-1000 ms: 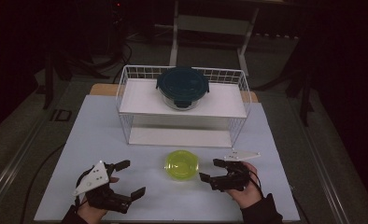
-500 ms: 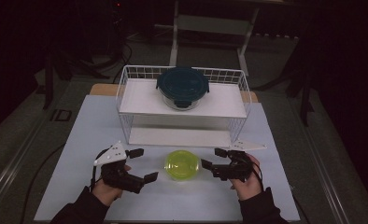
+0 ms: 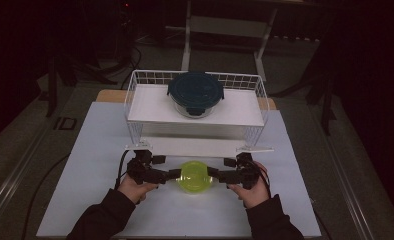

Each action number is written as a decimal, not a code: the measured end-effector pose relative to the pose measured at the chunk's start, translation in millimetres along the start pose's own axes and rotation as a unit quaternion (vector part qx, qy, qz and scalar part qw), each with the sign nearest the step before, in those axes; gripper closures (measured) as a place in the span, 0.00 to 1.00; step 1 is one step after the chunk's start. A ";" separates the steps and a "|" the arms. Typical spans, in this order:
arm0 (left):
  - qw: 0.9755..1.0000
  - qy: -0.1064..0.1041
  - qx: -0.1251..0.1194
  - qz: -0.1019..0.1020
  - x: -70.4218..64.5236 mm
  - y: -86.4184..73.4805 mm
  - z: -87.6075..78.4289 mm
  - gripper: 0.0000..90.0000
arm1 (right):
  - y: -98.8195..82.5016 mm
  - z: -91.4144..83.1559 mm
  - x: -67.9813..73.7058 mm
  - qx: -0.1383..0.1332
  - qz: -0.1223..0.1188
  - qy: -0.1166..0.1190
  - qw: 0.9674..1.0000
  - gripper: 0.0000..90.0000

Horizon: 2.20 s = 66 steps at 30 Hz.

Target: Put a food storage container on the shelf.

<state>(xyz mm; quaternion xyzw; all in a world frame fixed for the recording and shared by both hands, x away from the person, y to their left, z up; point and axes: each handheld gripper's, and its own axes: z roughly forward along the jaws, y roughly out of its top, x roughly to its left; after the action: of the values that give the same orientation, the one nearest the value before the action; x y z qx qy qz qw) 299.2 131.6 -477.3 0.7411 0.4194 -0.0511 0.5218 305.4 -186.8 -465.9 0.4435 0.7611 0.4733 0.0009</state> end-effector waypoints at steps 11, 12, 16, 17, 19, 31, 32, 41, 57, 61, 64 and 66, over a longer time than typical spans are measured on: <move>0.991 -0.032 0.036 -0.121 22.4 -9.9 16.9 0.36 | -14.1 20.1 -13.8 0.055 0.084 0.020 0.995 0.47; 0.991 -0.029 0.040 -0.123 22.9 -10.8 18.8 0.39 | -15.5 20.9 -14.6 0.060 0.089 0.024 0.994 0.50; 0.989 -0.031 0.061 -0.134 24.7 -13.4 26.0 0.49 | -18.9 23.7 -15.7 0.076 0.103 0.022 0.992 0.61; 0.989 -0.027 0.063 -0.133 24.9 -13.8 27.3 0.53 | -19.6 24.5 -15.0 0.081 0.103 0.021 0.991 0.66; 0.988 -0.032 0.072 -0.135 25.8 -15.1 30.2 0.61 | -21.2 26.5 -13.4 0.088 0.103 0.023 0.990 0.73; 0.987 -0.032 0.094 -0.127 21.4 -20.5 22.8 0.82 | -23.4 23.5 -4.2 0.086 0.105 0.048 0.990 0.85; 0.987 -0.031 0.096 -0.124 20.5 -21.0 21.6 0.83 | -23.5 22.9 -2.7 0.086 0.099 0.046 0.990 0.85; 0.986 -0.032 0.095 -0.135 14.3 -29.8 12.8 0.86 | -25.8 16.6 10.8 0.077 0.077 0.037 0.993 0.89; 0.992 -0.024 0.078 -0.101 -10.5 -11.7 -7.2 0.89 | -14.2 -2.7 29.0 0.058 0.039 0.027 0.997 0.90; 0.993 -0.024 0.066 -0.090 -21.2 -2.3 -16.5 0.90 | -7.6 -11.9 35.4 0.047 0.035 0.031 0.998 0.90; 0.995 -0.021 0.057 -0.076 -30.2 6.6 -23.4 0.90 | -3.7 -16.6 38.6 0.039 0.030 0.032 0.998 0.90; 0.996 -0.019 0.051 -0.067 -35.3 12.5 -27.9 0.90 | 3.7 -24.2 43.6 0.030 0.026 0.035 0.999 0.90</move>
<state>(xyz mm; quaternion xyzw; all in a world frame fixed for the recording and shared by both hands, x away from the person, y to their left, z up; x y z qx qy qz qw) 274.9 133.0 -437.4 0.7359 0.4553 -0.1213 0.4863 271.2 -174.2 -431.6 0.4466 0.7625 0.4654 -0.0511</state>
